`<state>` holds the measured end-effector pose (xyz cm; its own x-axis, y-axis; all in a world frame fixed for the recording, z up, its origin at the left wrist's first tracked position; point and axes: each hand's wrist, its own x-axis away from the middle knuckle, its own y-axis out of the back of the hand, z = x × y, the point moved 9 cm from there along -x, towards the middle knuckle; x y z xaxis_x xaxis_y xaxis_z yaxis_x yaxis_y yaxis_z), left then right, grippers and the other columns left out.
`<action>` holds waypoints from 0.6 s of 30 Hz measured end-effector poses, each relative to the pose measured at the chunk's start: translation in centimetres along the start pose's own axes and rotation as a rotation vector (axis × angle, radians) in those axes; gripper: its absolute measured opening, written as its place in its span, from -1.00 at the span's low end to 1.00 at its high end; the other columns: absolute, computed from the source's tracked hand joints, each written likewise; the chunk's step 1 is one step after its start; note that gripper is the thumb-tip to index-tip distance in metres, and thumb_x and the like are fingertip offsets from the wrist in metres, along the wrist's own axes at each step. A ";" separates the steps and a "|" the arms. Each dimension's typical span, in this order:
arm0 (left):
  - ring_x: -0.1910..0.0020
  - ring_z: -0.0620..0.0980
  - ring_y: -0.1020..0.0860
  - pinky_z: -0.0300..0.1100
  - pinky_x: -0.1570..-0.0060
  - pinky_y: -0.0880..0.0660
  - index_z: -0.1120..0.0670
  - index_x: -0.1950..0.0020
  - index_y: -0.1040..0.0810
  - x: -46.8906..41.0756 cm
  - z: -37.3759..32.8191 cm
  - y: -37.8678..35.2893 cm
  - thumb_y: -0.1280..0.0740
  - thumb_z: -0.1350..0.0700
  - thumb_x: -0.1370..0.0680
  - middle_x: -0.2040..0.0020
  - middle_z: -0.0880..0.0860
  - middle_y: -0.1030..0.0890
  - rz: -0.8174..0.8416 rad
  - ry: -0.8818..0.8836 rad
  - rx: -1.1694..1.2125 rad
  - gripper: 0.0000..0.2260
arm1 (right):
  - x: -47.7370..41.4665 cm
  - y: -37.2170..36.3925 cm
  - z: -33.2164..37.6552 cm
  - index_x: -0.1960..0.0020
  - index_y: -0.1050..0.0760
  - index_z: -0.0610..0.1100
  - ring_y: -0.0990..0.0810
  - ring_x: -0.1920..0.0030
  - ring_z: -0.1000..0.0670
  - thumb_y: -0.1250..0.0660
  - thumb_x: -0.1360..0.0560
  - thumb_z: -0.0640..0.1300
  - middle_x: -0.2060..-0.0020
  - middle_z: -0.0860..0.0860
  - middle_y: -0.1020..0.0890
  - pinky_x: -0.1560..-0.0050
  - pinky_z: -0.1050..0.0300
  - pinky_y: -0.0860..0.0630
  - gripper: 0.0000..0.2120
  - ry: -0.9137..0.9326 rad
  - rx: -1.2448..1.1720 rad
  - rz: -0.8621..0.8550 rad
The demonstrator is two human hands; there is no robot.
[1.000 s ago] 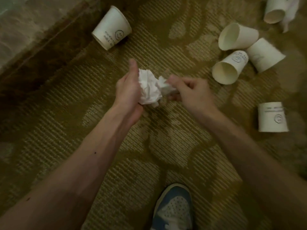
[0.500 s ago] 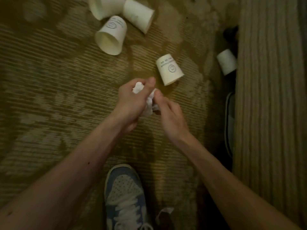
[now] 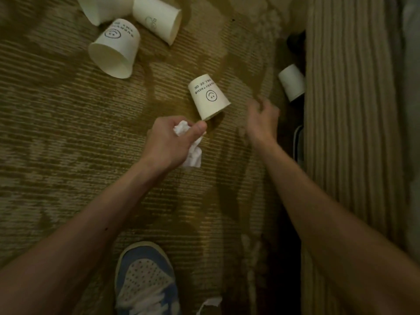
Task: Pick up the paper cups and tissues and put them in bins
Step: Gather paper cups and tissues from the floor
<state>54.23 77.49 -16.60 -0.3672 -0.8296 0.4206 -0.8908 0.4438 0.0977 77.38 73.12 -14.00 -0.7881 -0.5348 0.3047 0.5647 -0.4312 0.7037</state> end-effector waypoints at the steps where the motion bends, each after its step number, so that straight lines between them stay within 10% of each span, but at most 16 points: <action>1: 0.22 -0.17 -0.64 -0.14 0.20 -0.56 0.00 0.18 -0.68 -0.3 -0.4 -0.3 -0.42 -0.11 -0.51 0.27 -0.10 -0.69 0.007 -0.003 0.024 -0.79 | -1.6 0.8 -0.4 -0.48 -0.30 0.03 -0.33 -0.41 -0.06 -0.18 -0.62 0.06 -0.51 -0.03 -0.20 -0.38 -0.04 -0.37 -0.56 -0.061 0.001 -0.059; 13: 0.23 -0.20 -0.64 -0.31 0.29 -0.55 0.05 0.16 -0.68 -2.8 -0.1 -0.8 -0.41 -0.05 -0.53 0.19 -0.04 -0.71 0.038 0.044 0.172 -0.81 | -10.1 2.6 -3.4 -0.53 -0.21 -0.12 -0.45 -0.30 -0.08 -0.06 -0.62 -0.27 -0.38 -0.08 -0.43 -0.34 -0.01 -0.44 -0.52 -0.259 -0.432 -0.184; 18: 0.25 -0.10 -0.64 -0.15 0.29 -0.59 0.08 0.18 -0.66 -3.2 0.3 0.9 -0.42 -0.03 -0.53 0.15 0.06 -0.71 -0.009 0.055 0.226 -0.80 | -8.6 2.1 -0.5 -0.35 -0.45 -0.17 -0.44 -0.20 0.02 -0.14 -0.63 -0.22 -0.29 -0.09 -0.48 -0.16 0.32 -0.33 -0.69 -0.144 -0.317 -0.331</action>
<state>54.54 80.50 -18.11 -0.3496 -0.8104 0.4701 -0.9334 0.3445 -0.1003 85.45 76.39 -15.47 -0.9516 -0.2347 0.1987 0.3066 -0.7735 0.5547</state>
